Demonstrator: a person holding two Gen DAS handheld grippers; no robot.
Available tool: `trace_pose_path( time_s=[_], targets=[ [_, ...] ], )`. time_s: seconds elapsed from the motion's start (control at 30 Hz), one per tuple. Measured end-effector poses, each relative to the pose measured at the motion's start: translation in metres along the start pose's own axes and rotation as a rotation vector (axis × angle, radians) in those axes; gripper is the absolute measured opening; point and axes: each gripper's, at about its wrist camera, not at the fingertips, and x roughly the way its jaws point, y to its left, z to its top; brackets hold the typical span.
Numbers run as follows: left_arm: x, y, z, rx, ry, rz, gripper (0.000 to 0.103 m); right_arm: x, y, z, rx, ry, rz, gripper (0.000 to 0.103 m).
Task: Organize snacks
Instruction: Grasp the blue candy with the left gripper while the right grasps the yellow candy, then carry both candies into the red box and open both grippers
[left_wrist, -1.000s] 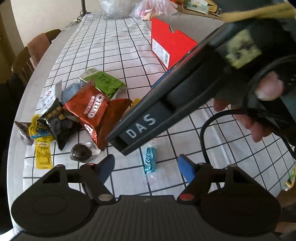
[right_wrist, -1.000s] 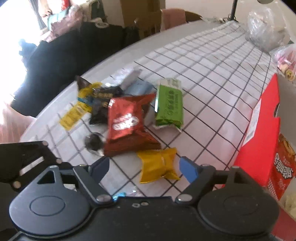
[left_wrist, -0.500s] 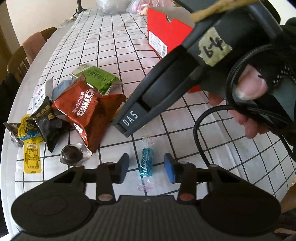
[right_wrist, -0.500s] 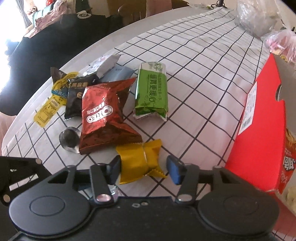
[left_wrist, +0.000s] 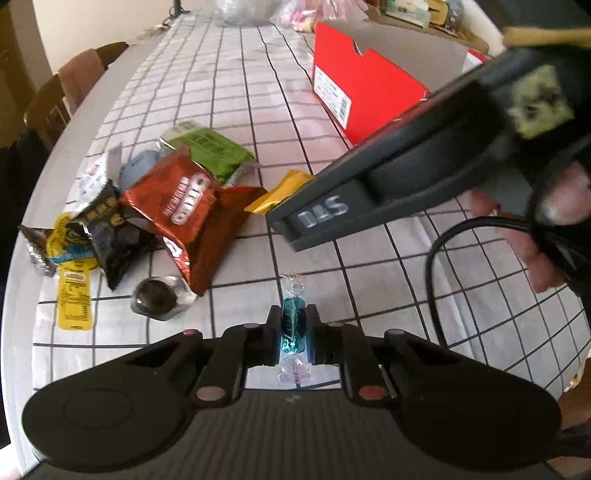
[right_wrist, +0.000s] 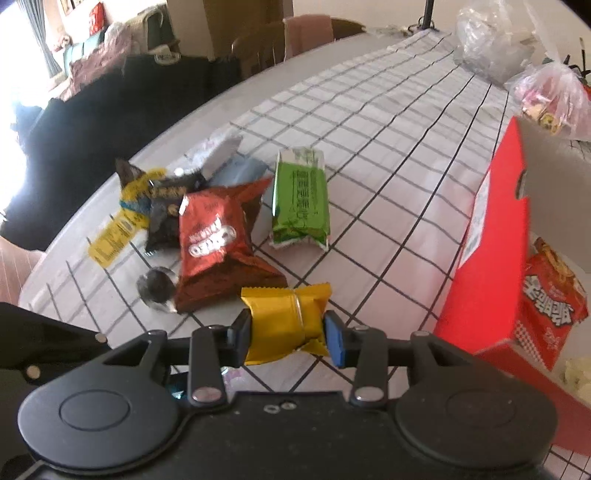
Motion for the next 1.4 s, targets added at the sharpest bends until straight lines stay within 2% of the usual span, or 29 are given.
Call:
trace_pose_path(
  time_s=[0.43, 0.8, 1.1, 1.4],
  targets=[
    [-0.055, 0.019, 0.030, -0.097, -0.092, -0.018, 0.012, -0.086, -0.018, 0.003, 0.092, -0.156, 0.009, 0.039],
    [-0.093, -0.011, 0.075, -0.082, -0.193, -0.058, 0.012, -0.143, -0.064, -0.007, 0.188, -0.279, -0.067, 0.039],
    [-0.093, -0.042, 0.118, -0.064, -0.210, -0.093, 0.012, -0.170, -0.111, -0.028, 0.256, -0.330, -0.148, 0.039],
    [-0.072, -0.084, 0.169, -0.022, -0.207, -0.127, 0.012, -0.179, -0.166, -0.049, 0.327, -0.325, -0.243, 0.039]
  ],
)
